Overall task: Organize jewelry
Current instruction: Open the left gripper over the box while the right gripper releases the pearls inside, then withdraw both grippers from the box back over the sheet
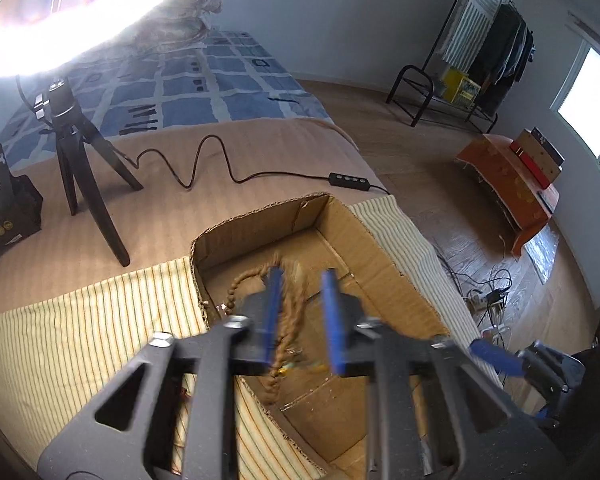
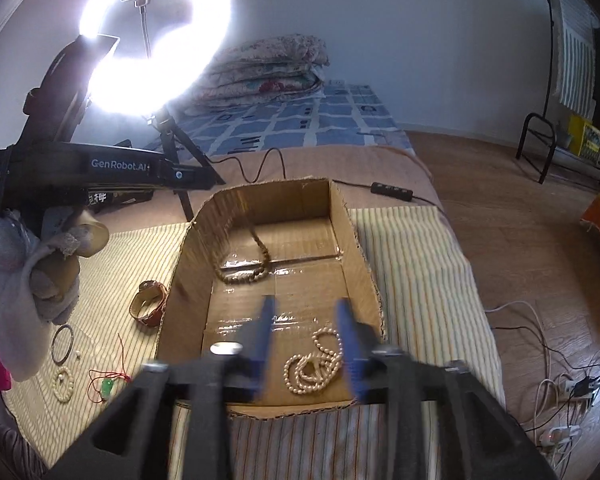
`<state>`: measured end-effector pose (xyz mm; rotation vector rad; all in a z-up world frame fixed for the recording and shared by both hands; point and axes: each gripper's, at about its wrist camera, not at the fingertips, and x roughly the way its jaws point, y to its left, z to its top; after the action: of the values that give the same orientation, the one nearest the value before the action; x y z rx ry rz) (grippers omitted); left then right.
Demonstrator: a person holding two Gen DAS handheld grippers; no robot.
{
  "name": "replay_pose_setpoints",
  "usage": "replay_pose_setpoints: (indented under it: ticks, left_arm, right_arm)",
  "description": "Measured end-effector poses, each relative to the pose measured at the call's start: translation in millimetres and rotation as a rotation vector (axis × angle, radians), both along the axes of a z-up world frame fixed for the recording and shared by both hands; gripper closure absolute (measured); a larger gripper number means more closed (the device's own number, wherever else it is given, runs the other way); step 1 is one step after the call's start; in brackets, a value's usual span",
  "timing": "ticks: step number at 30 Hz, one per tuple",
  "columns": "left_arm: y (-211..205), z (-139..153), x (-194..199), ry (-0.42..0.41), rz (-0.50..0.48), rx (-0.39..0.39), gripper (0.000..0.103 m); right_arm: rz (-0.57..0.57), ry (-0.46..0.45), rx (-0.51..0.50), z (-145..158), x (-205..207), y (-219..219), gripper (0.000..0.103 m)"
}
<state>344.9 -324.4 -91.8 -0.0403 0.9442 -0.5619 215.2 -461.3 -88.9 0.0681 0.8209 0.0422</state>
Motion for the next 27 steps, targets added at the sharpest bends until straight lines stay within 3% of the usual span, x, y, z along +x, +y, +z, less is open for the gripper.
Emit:
replay_pose_setpoints:
  ticks: [1, 2, 7, 18, 27]
  left_arm:
    - [1, 1, -1, 0.0, 0.003, -0.006, 0.047]
    - [4, 3, -2, -0.012, 0.008, -0.009, 0.045]
    - [8, 7, -5, -0.014, 0.021, 0.001, 0.044]
    - [37, 32, -28, -0.088, 0.023, 0.025, 0.044]
    - [102, 64, -53, -0.162, 0.063, 0.009, 0.044]
  right_arm:
    - [-0.002, -0.007, 0.0, 1, -1, 1, 0.036]
    - [-0.004, -0.016, 0.002, 3, -3, 2, 0.024]
    - [-0.015, -0.05, -0.004, 10, -9, 7, 0.003]
    - [-0.004, -0.062, -0.037, 27, -25, 27, 0.002]
    - [0.05, -0.104, -0.035, 50, -43, 64, 0.002]
